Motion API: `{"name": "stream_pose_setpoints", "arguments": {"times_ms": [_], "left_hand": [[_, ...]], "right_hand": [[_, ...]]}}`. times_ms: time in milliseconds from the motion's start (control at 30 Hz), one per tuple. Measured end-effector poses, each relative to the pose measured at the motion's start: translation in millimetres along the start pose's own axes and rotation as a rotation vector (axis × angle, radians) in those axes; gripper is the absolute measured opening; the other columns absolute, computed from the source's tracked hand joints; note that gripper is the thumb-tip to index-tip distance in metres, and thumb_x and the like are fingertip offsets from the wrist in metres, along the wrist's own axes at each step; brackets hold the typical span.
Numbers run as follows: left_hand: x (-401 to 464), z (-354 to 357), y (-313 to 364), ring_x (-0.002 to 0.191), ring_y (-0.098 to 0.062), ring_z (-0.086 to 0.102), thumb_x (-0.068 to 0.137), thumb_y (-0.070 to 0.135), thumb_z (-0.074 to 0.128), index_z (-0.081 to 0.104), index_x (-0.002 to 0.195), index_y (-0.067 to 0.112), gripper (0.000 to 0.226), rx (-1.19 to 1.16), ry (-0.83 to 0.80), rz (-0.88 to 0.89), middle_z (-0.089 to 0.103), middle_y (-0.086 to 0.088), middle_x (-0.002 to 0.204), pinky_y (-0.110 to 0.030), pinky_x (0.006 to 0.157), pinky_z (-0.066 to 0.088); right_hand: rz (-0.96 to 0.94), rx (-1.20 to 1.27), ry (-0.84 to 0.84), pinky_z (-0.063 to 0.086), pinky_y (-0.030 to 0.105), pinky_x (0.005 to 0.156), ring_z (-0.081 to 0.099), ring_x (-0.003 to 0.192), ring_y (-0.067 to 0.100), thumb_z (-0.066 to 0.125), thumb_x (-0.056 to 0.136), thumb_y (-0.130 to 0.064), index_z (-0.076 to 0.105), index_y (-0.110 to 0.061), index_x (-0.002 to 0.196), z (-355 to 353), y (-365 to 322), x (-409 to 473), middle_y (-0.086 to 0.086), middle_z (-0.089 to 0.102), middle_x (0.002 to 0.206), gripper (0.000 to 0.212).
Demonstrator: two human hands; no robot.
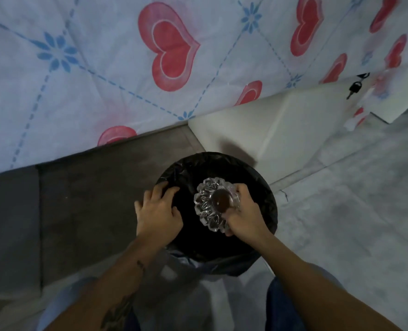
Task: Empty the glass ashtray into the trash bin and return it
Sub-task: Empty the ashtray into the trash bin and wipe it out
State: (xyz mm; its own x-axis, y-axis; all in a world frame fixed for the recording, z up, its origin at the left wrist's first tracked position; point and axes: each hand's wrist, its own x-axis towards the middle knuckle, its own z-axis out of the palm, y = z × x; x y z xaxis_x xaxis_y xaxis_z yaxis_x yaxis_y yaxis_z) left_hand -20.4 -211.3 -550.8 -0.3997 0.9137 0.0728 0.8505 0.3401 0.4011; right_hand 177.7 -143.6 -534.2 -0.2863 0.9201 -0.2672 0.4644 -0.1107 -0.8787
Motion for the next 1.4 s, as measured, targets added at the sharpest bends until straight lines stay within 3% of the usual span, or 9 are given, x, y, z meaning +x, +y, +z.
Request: {"name": "stream_pose_setpoints", "arguments": {"times_ms": [133, 267, 567, 800, 1067, 1133, 1200, 1267, 1400], "left_hand": [[-0.7, 5.9, -12.7, 0.139, -0.031, 0.023, 0.078, 0.023, 0.055, 0.046, 0.139, 0.033, 0.062, 0.130, -0.169, -0.033, 0.026, -0.005, 0.156, -0.060, 0.111, 0.024], [-7.3, 7.3, -22.1, 0.146, -0.030, 0.015, 0.081, 0.025, 0.054, 0.044, 0.140, 0.032, 0.060, 0.155, -0.251, -0.010, 0.012, -0.004, 0.163, -0.059, 0.118, 0.014], [-7.2, 1.8, -22.0, 0.148, -0.032, 0.021, 0.079, 0.015, 0.057, 0.048, 0.140, 0.024, 0.063, 0.052, -0.227, -0.020, 0.018, -0.007, 0.163, -0.050, 0.118, 0.025], [-4.8, 6.8, -23.8, 0.147, -0.034, 0.024, 0.074, 0.009, 0.059, 0.048, 0.141, 0.018, 0.069, -0.008, -0.194, -0.035, 0.023, -0.009, 0.162, -0.046, 0.118, 0.028], [0.0, 6.6, -18.3, 0.147, -0.031, 0.025, 0.071, 0.007, 0.057, 0.051, 0.139, 0.019, 0.069, 0.012, -0.127, -0.027, 0.035, -0.009, 0.157, -0.050, 0.119, 0.023], [1.4, 4.5, -9.1, 0.141, -0.032, 0.038, 0.070, 0.000, 0.054, 0.060, 0.131, 0.016, 0.064, -0.119, 0.009, 0.041, 0.052, -0.010, 0.143, -0.050, 0.116, 0.030], [5.5, -2.3, 7.2, 0.122, -0.028, 0.056, 0.075, 0.000, 0.053, 0.066, 0.124, 0.018, 0.054, -0.362, 0.065, 0.010, 0.063, -0.008, 0.129, -0.037, 0.104, 0.043], [13.6, -9.8, 25.4, 0.109, -0.022, 0.063, 0.085, 0.019, 0.053, 0.068, 0.121, 0.027, 0.039, -0.562, -0.036, -0.170, 0.068, -0.003, 0.122, -0.029, 0.097, 0.045], [25.1, -20.2, 56.0, 0.105, -0.025, 0.066, 0.087, 0.052, 0.051, 0.071, 0.110, 0.024, 0.042, -0.906, -0.389, -0.492, 0.071, -0.004, 0.113, -0.043, 0.095, 0.051]], "right_hand": [[-0.317, -0.423, 0.194, 0.054, 0.040, 0.069, 0.067, 0.085, 0.032, 0.053, 0.083, -0.004, 0.038, -0.031, 0.128, 5.0, -0.2, -7.6, 0.007, 0.068, 0.103, 0.054], [-0.581, -0.738, 0.232, 0.051, 0.037, 0.058, 0.067, 0.080, 0.034, 0.057, 0.085, -0.006, 0.042, -0.021, 0.136, 1.6, -7.4, -12.3, 0.010, 0.065, 0.109, 0.055], [-0.933, -0.973, 0.242, 0.049, 0.032, 0.039, 0.067, 0.083, 0.030, 0.052, 0.082, -0.008, 0.048, -0.018, 0.127, -2.7, -15.8, 1.5, 0.009, 0.069, 0.106, 0.046], [-1.005, -0.967, 0.218, 0.056, 0.037, 0.043, 0.069, 0.094, 0.031, 0.063, 0.079, -0.002, 0.063, -0.009, 0.119, -12.3, -5.4, 3.2, 0.012, 0.071, 0.108, 0.041], [-0.987, -0.990, 0.194, 0.057, 0.038, 0.044, 0.070, 0.095, 0.031, 0.054, 0.085, -0.008, 0.064, -0.010, 0.122, -25.8, 1.7, 6.3, 0.012, 0.072, 0.110, 0.038], [-0.989, -0.965, 0.191, 0.056, 0.039, 0.043, 0.070, 0.091, 0.031, 0.053, 0.086, -0.008, 0.059, -0.012, 0.122, -28.9, -0.6, 7.6, 0.011, 0.072, 0.109, 0.037], [-1.006, -0.957, 0.194, 0.056, 0.041, 0.043, 0.070, 0.090, 0.031, 0.052, 0.086, -0.008, 0.057, -0.012, 0.122, -32.2, -2.8, 8.4, 0.011, 0.072, 0.108, 0.036], [-1.030, -0.958, 0.204, 0.056, 0.043, 0.043, 0.070, 0.089, 0.032, 0.052, 0.085, -0.007, 0.059, -0.011, 0.121, -36.1, -5.1, 9.5, 0.011, 0.072, 0.107, 0.037], [-1.073, -0.981, 0.211, 0.057, 0.041, 0.044, 0.069, 0.091, 0.031, 0.054, 0.085, -0.007, 0.057, -0.012, 0.120, -38.3, -10.0, 11.0, 0.011, 0.072, 0.106, 0.036]]}}
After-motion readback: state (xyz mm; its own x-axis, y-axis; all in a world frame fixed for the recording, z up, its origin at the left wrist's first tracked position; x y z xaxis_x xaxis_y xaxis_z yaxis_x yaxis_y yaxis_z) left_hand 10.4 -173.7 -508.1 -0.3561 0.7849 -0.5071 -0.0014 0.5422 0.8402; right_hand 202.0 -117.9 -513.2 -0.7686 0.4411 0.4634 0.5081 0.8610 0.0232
